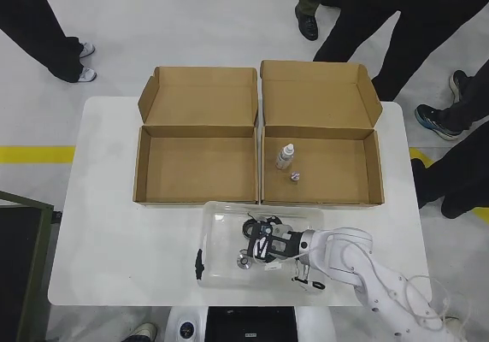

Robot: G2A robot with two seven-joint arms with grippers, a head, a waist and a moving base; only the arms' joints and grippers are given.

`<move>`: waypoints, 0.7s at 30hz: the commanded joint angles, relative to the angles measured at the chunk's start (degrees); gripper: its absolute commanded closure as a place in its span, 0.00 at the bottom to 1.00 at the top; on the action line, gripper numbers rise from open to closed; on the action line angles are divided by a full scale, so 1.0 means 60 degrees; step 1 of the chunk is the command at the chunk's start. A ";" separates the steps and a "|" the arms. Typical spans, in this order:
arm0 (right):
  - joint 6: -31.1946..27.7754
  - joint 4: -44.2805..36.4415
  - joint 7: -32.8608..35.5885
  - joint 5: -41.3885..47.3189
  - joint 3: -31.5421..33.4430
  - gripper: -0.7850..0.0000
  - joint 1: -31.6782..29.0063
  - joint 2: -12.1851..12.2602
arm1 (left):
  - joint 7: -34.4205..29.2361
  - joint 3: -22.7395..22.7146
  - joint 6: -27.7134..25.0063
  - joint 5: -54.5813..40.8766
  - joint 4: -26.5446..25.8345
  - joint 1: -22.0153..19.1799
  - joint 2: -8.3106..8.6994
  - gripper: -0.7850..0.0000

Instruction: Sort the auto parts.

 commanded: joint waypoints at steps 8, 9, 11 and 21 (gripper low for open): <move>-0.0053 0.0559 -0.0188 -0.0081 -0.0128 0.29 0.0313 -0.0067 | 0.0000 0.0000 0.0000 0.0000 0.0000 0.0000 0.0000 0.00; -0.0086 0.0607 -0.0192 -0.0086 -0.0133 0.28 0.0336 -0.0070 | 0.0000 0.0000 0.0000 0.0000 0.0000 0.0000 0.0000 0.00; -0.0125 0.0675 -0.0218 -0.0078 -0.0149 0.30 0.0366 -0.0077 | 0.0000 0.0000 0.0000 0.0000 0.0000 0.0000 0.0000 0.00; -0.0012 0.1011 -0.0407 0.0077 -0.0254 0.44 0.0470 -0.0146 | 0.0000 0.0000 0.0000 0.0000 0.0000 0.0000 0.0000 0.00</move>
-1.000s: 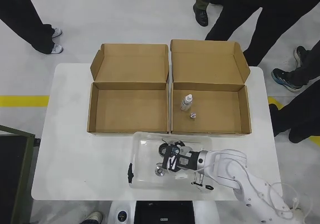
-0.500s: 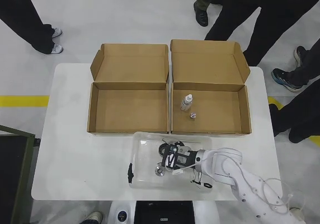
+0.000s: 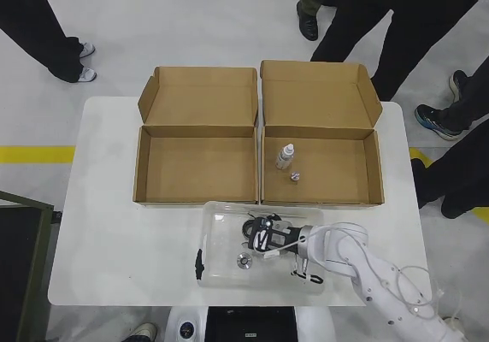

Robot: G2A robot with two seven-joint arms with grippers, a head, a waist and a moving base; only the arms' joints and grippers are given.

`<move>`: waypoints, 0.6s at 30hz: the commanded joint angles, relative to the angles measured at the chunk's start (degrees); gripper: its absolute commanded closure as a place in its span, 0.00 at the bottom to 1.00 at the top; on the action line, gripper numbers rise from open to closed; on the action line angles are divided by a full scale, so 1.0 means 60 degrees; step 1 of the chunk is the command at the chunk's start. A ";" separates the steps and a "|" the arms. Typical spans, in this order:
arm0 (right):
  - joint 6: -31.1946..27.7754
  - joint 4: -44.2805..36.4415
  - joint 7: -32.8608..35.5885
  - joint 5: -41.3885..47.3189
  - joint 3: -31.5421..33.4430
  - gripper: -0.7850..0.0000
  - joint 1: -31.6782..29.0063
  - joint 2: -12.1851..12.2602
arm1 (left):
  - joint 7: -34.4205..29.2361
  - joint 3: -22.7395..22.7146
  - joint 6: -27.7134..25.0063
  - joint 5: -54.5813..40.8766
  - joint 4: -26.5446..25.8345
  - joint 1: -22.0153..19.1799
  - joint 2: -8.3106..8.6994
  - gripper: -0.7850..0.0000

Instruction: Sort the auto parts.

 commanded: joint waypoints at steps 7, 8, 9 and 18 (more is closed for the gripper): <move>0.0060 0.0170 -0.0284 0.0269 -0.0043 0.69 -0.0002 -0.0048 | 0.0000 0.0000 0.0000 0.0000 0.0000 0.0000 0.0000 0.00; 0.0053 0.0171 -0.0303 0.0306 -0.0038 0.83 0.0000 -0.0051 | 0.0000 0.0000 0.0000 0.0000 0.0000 0.0000 0.0000 0.00; 0.0045 0.0151 -0.0317 0.0309 -0.0030 0.96 -0.0002 -0.0051 | 0.0000 0.0000 0.0000 0.0000 0.0000 0.0000 0.0000 0.00; -0.0121 -0.0481 -0.0595 0.0804 0.0462 1.00 -0.0463 0.0061 | 0.0000 0.0000 0.0000 0.0000 0.0000 0.0000 0.0000 0.00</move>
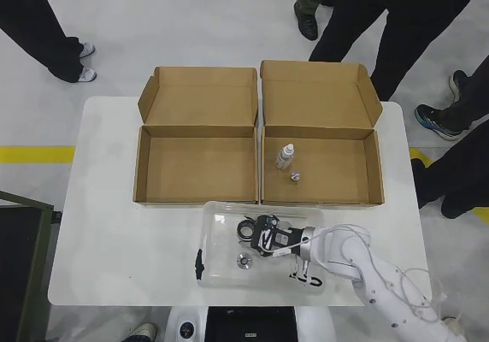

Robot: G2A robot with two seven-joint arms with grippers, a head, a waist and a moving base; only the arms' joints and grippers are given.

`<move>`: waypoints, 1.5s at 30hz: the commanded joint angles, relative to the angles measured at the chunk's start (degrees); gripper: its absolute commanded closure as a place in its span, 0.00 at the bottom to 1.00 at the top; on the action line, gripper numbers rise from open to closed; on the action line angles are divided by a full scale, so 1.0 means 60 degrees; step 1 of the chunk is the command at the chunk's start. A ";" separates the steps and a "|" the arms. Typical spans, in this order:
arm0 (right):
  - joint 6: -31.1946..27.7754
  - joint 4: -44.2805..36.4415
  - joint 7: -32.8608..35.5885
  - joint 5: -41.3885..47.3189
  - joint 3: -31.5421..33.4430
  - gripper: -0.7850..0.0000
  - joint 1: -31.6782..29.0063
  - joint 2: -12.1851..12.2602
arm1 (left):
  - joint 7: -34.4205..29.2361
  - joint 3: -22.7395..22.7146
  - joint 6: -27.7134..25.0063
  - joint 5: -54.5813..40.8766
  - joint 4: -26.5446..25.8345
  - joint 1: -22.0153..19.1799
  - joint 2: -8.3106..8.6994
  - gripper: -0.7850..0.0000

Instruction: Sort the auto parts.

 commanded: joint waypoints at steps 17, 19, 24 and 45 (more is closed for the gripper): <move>0.0491 -0.2026 0.0587 0.3197 0.1711 1.00 -0.1216 0.0266 | 0.0000 0.0000 0.0000 0.0000 0.0000 0.0000 0.0000 0.00; 0.0570 -0.2149 0.0648 0.3689 0.1994 1.00 -0.1285 0.0296 | 0.0000 0.0000 0.0000 0.0000 0.0000 0.0000 0.0000 0.00; 0.0802 -0.2251 0.0702 0.4817 0.2653 1.00 -0.1382 0.0353 | 0.0000 0.0000 0.0000 0.0000 0.0000 0.0000 0.0000 0.00; 0.1698 -0.2181 0.0728 0.6282 0.3269 1.00 -0.1235 0.0350 | 0.0000 0.0000 0.0000 0.0000 0.0000 0.0000 0.0000 0.00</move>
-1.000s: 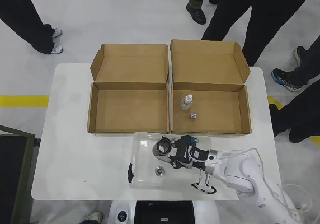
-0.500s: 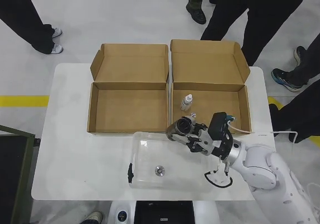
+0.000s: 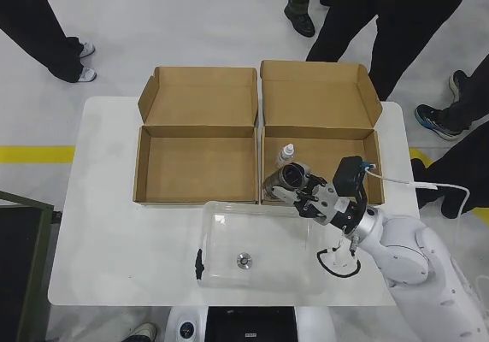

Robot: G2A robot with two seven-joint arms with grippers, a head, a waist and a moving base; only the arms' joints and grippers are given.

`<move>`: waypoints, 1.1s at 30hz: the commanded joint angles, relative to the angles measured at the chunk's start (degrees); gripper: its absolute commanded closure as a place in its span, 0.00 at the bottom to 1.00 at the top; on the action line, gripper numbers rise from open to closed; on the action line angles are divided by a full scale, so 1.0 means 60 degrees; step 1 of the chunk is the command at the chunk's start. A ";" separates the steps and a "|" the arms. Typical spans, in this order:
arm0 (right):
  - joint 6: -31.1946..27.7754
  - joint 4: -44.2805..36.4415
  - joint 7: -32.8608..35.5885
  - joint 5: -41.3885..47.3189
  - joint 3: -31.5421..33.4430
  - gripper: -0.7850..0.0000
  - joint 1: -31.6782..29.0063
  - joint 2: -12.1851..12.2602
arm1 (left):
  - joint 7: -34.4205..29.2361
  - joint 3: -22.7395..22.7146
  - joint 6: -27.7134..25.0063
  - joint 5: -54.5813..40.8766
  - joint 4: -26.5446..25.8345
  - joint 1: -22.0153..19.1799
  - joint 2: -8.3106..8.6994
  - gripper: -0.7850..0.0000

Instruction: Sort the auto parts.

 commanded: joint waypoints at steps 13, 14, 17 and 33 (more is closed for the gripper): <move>-0.0005 0.0000 0.0002 -0.0001 -0.0001 1.00 0.0000 0.0000 | 0.0000 0.0000 0.0000 0.0000 0.0000 0.0000 0.0000 0.00; -0.0005 0.0000 0.0002 -0.0001 -0.0001 1.00 0.0000 0.0000 | 0.0000 0.0000 0.0000 0.0000 0.0000 0.0000 0.0000 0.00; -0.0005 0.0000 0.0002 -0.0001 -0.0001 1.00 0.0000 0.0000 | 0.0000 0.0000 0.0000 0.0000 0.0000 0.0000 0.0000 0.00; 0.0320 0.0774 -0.0162 -0.0764 -0.1025 1.00 0.0995 -0.0200 | 0.0000 0.0000 0.0000 0.0000 0.0000 0.0000 0.0000 0.00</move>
